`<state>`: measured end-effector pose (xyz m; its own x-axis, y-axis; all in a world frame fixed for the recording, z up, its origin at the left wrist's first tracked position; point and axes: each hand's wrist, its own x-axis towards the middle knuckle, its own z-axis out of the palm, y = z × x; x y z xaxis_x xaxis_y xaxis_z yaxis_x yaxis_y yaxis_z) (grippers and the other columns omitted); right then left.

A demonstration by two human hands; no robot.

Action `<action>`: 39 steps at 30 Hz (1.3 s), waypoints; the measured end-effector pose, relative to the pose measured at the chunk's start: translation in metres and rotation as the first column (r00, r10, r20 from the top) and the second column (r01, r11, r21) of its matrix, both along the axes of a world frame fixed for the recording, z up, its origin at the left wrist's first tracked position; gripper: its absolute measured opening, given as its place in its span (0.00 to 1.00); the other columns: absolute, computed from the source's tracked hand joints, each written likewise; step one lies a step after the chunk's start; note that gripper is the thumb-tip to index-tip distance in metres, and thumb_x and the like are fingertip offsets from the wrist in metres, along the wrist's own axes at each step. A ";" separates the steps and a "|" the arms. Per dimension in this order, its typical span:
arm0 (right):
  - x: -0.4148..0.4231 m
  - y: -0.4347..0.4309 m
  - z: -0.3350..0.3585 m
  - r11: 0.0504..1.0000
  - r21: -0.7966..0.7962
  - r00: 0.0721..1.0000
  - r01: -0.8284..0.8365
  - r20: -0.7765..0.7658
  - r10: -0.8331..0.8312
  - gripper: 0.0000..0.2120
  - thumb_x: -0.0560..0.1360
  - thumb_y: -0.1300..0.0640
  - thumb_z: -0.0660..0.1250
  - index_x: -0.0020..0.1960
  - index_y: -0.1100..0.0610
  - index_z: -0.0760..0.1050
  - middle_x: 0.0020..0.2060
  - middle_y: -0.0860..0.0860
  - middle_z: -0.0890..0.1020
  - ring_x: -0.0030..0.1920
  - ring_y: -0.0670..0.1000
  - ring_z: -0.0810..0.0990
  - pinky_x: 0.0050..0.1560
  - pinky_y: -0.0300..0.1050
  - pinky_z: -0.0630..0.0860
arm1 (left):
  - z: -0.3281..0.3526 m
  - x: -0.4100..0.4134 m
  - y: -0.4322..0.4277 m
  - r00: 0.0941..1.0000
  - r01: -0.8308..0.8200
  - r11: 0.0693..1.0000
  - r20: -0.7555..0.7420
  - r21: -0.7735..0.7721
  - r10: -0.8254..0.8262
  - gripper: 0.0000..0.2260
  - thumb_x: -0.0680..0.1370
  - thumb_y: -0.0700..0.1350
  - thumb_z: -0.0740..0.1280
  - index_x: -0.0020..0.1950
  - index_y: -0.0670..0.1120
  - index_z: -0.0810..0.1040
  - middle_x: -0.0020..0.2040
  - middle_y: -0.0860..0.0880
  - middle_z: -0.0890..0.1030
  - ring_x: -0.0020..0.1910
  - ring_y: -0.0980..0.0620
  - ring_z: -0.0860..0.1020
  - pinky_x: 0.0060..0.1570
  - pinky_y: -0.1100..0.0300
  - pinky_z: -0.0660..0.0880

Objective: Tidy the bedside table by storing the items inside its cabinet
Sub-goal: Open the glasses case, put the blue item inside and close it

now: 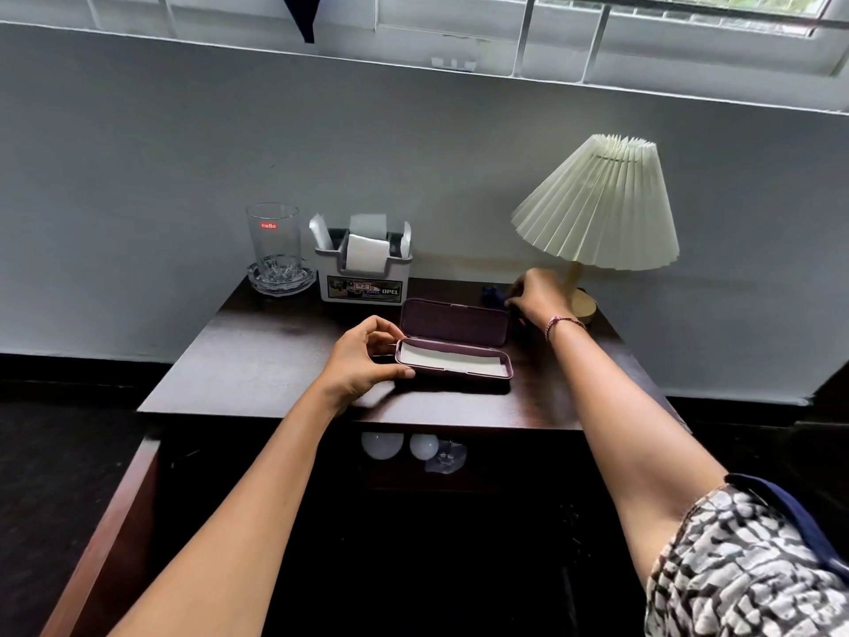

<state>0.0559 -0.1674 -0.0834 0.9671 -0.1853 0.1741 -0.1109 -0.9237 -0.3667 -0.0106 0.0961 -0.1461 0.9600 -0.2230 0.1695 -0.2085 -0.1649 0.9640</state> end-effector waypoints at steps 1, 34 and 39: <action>-0.001 0.000 0.001 1.000 0.004 1.000 0.024 0.004 -0.024 0.10 0.72 0.58 0.72 0.48 0.64 0.82 0.45 0.61 0.84 0.48 0.59 0.82 0.44 0.44 0.75 | 0.000 0.000 0.000 1.000 0.004 1.000 -0.001 -0.001 -0.004 0.21 0.62 0.30 0.77 0.47 0.46 0.74 0.48 0.40 0.81 0.47 0.50 0.79 0.53 0.59 0.75; -0.035 0.043 0.026 0.973 0.025 0.924 -0.230 0.321 0.210 0.10 0.69 0.53 0.74 0.47 0.57 0.84 0.43 0.55 0.85 0.42 0.50 0.81 0.43 0.39 0.75 | -0.002 0.003 -0.001 1.000 0.003 1.000 0.015 0.017 -0.003 0.25 0.59 0.31 0.79 0.47 0.48 0.71 0.49 0.42 0.79 0.47 0.50 0.79 0.50 0.60 0.77; -0.047 0.051 0.043 0.949 -0.031 0.894 -0.312 0.327 0.305 0.09 0.68 0.53 0.75 0.47 0.56 0.84 0.42 0.55 0.86 0.42 0.52 0.82 0.49 0.47 0.78 | -0.002 0.003 -0.002 1.000 -0.010 1.000 0.014 0.015 0.010 0.26 0.59 0.31 0.79 0.46 0.50 0.69 0.44 0.49 0.79 0.43 0.57 0.79 0.42 0.68 0.77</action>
